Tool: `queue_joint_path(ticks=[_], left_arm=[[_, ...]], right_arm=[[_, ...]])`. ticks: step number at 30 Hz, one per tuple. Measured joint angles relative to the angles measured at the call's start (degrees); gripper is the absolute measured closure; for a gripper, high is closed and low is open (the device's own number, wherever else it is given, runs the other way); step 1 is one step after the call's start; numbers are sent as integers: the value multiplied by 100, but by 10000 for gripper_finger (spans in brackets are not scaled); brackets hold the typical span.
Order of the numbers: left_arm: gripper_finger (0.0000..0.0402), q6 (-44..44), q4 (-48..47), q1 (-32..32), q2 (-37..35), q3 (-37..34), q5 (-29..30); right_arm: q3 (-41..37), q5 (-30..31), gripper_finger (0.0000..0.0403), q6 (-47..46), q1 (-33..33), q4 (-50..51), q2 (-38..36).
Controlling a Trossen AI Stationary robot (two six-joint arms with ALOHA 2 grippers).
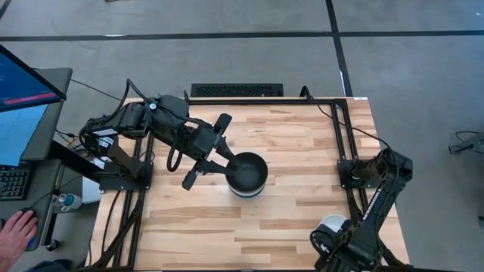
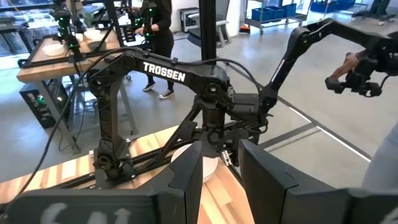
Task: Nest bowls inside each other
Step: Stack the white bowl on top of the black bowl
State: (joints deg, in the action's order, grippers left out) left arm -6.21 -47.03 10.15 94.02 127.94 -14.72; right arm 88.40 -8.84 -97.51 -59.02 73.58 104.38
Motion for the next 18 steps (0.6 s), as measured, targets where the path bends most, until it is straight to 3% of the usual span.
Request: queue_joint_path(ticks=[18], left_arm=[[305, -256, -31, 0, 0, 0, 17]], right_arm=[[-725, -77, 181, 227, 218, -1049, -2]])
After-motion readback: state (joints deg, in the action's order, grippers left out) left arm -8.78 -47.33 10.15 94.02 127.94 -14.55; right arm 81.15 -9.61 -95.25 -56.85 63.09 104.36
